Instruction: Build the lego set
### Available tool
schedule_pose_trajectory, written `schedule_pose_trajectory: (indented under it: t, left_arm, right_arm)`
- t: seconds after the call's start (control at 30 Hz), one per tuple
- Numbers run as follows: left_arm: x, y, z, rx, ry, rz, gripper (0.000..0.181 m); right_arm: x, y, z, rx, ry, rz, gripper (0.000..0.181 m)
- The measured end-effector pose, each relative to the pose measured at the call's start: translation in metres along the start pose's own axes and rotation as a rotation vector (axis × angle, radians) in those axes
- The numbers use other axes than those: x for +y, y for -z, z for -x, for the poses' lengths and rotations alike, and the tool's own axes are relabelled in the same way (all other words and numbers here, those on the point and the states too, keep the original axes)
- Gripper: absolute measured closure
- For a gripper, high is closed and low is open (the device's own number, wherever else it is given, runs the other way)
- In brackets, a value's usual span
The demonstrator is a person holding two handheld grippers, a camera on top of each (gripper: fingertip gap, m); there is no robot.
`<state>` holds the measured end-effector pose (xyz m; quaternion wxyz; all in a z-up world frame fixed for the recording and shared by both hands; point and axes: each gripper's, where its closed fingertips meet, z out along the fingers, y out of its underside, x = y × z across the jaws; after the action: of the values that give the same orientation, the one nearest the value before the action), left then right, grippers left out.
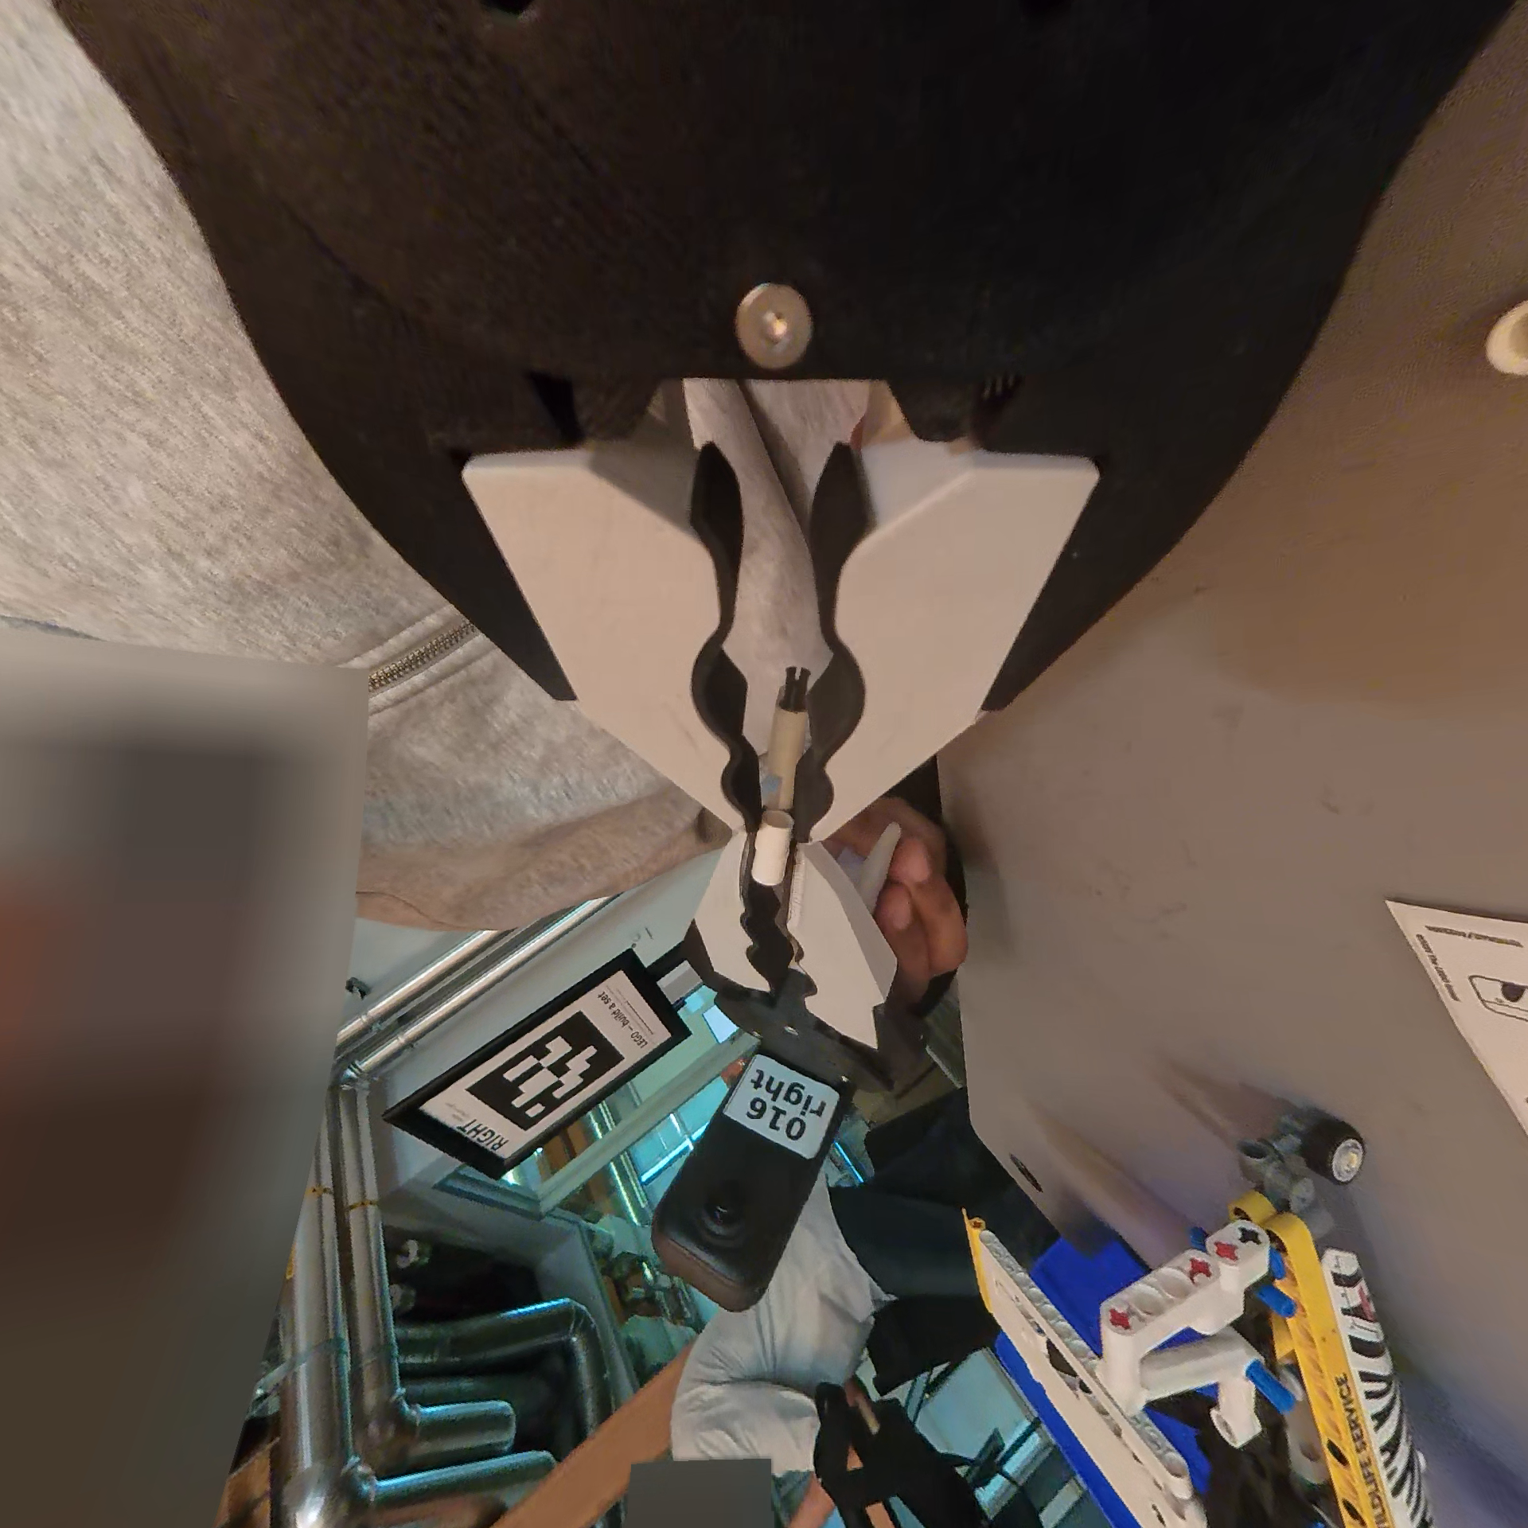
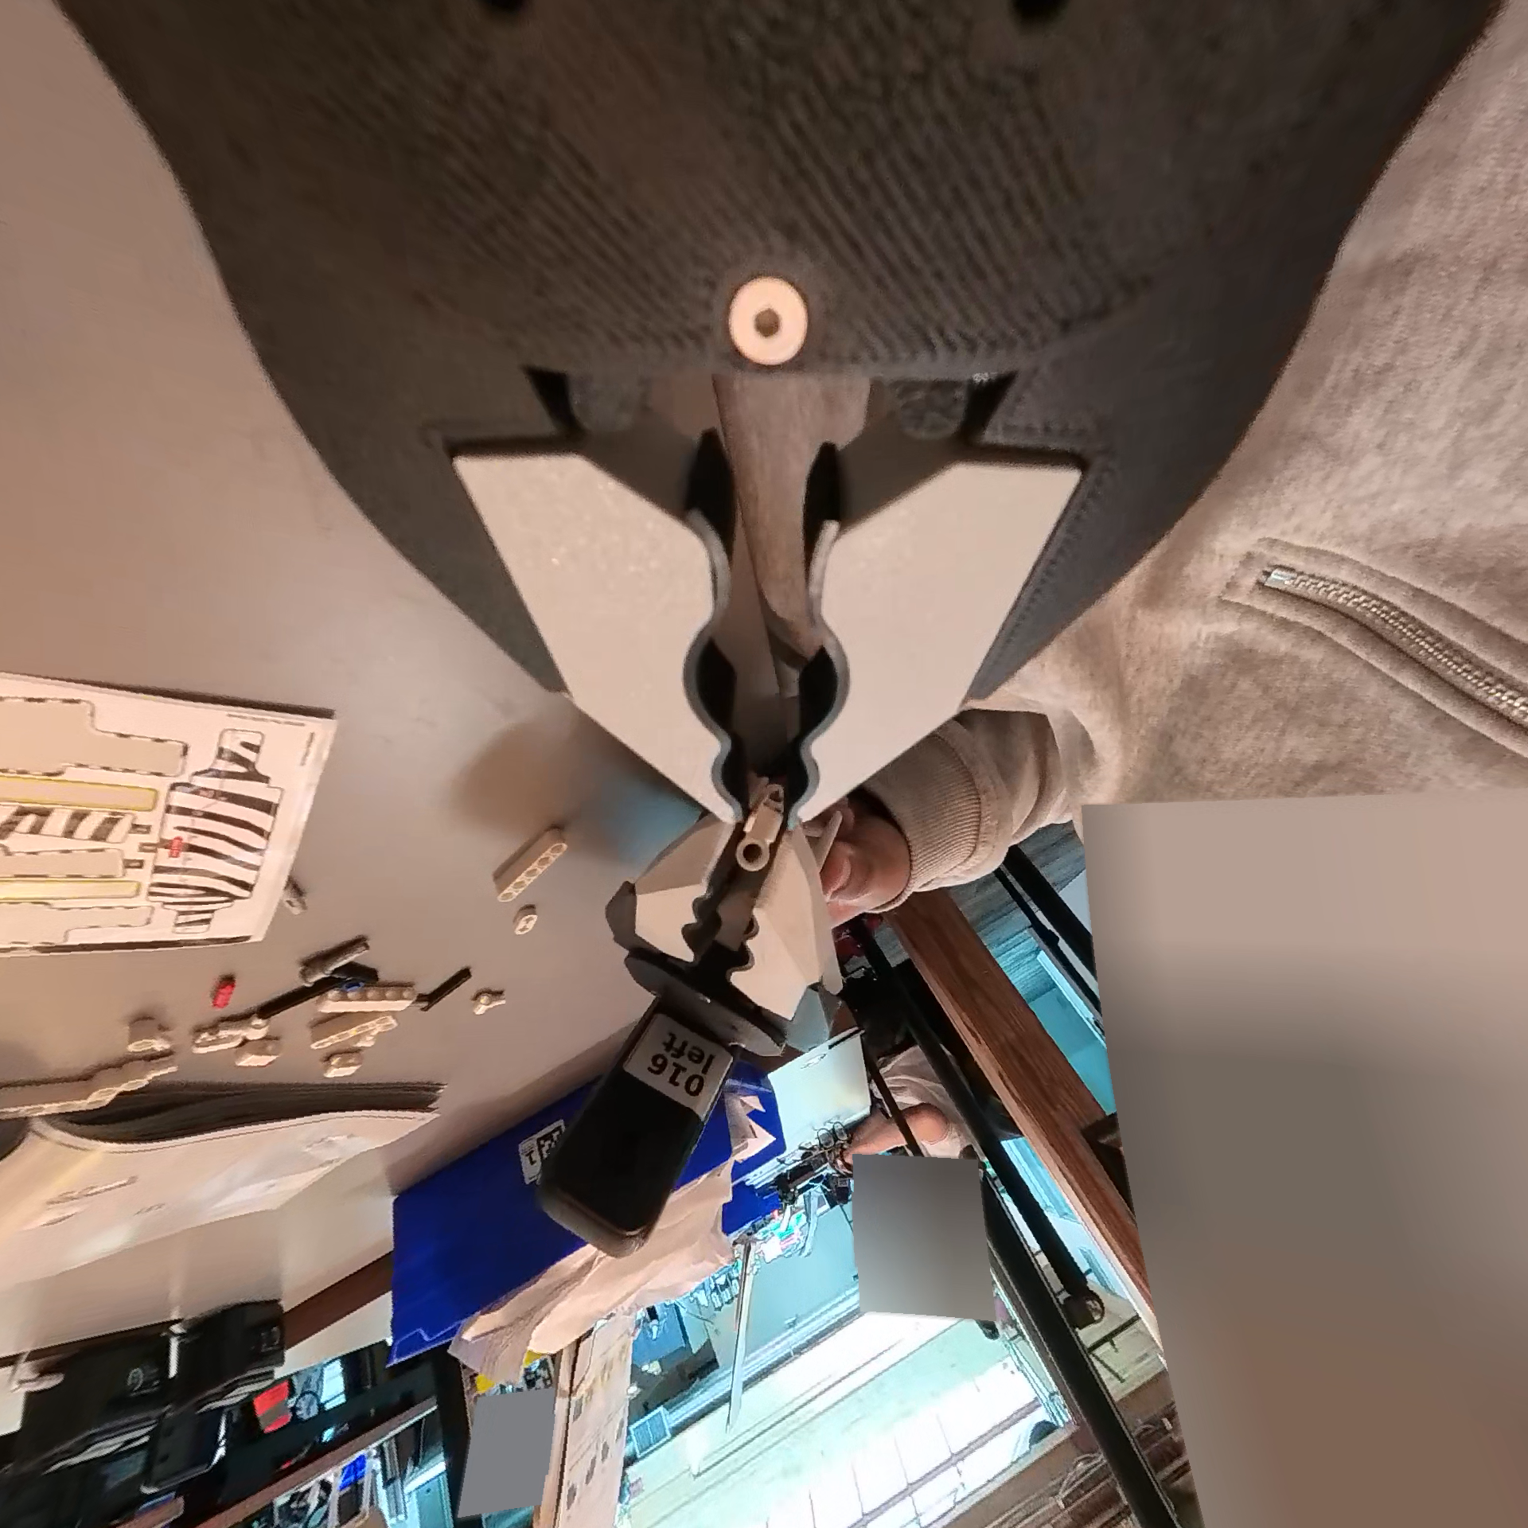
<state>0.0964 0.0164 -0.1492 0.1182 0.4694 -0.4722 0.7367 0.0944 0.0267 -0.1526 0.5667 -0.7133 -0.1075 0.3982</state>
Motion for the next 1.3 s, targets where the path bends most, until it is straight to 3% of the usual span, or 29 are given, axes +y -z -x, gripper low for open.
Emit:
schedule_pose_trajectory:
  t: [0.43,0.87,1.17,1.3]
  left_arm:
    - [-0.006,0.004,-0.002,0.027,0.011,-0.042,0.173]
    - [-0.008,0.004,0.006,-0.092,-0.048,-0.072,0.174]
    - [-0.016,0.008,0.002,-0.036,-0.035,-0.129,0.167]
    - [-0.020,0.012,-0.005,0.031,-0.011,-0.157,0.173]
  right_arm:
    - [0.001,-0.001,0.002,-0.024,-0.068,0.017,0.176]
    - [0.006,-0.003,-0.004,0.077,0.038,0.054,0.177]
    - [-0.006,0.003,-0.003,0.020,-0.037,-0.031,0.177]
    - [-0.009,0.005,-0.002,-0.010,-0.068,-0.046,0.177]
